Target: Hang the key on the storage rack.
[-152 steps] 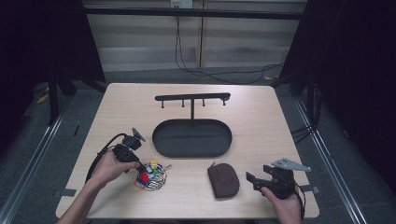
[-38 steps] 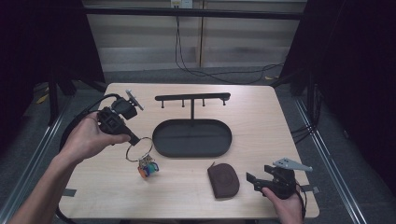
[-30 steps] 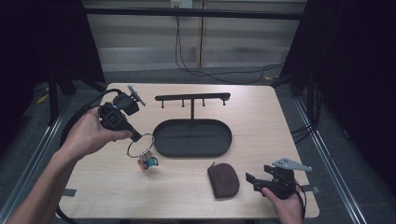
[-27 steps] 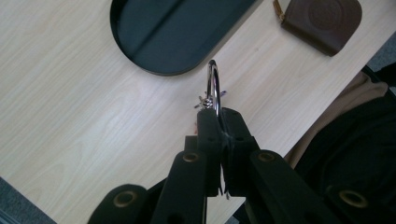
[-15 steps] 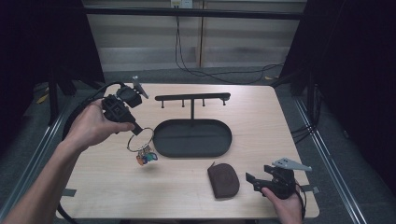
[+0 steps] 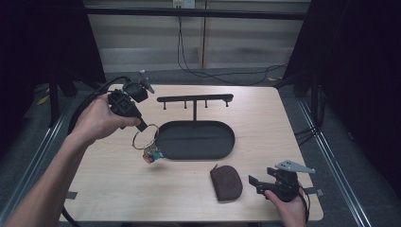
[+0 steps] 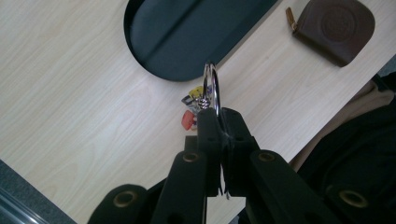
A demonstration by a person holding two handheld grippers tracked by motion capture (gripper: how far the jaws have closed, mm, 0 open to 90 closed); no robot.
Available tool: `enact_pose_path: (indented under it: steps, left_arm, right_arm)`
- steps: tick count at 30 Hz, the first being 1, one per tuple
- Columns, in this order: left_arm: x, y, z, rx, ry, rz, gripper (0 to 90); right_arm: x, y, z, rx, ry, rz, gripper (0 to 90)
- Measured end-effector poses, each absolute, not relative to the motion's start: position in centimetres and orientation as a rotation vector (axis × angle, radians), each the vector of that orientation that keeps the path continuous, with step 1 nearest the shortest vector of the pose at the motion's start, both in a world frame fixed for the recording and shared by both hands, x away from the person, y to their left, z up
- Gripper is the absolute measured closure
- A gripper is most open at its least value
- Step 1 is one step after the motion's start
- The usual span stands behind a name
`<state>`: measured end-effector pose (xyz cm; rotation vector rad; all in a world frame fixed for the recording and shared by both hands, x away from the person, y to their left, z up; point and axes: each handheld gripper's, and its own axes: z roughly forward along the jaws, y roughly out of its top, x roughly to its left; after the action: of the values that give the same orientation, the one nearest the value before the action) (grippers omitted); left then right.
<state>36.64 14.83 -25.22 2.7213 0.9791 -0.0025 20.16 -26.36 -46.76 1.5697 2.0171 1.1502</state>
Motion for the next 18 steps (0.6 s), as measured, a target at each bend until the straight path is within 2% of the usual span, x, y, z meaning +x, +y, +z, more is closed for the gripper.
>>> enact_pose_path:
  steps: [18]
  left_arm:
    - [38.2,12.8,-24.4,2.753,0.992,0.001,88.0]
  right_arm:
    - [20.1,-26.3,-46.8,1.560,2.028,1.150,15.9]
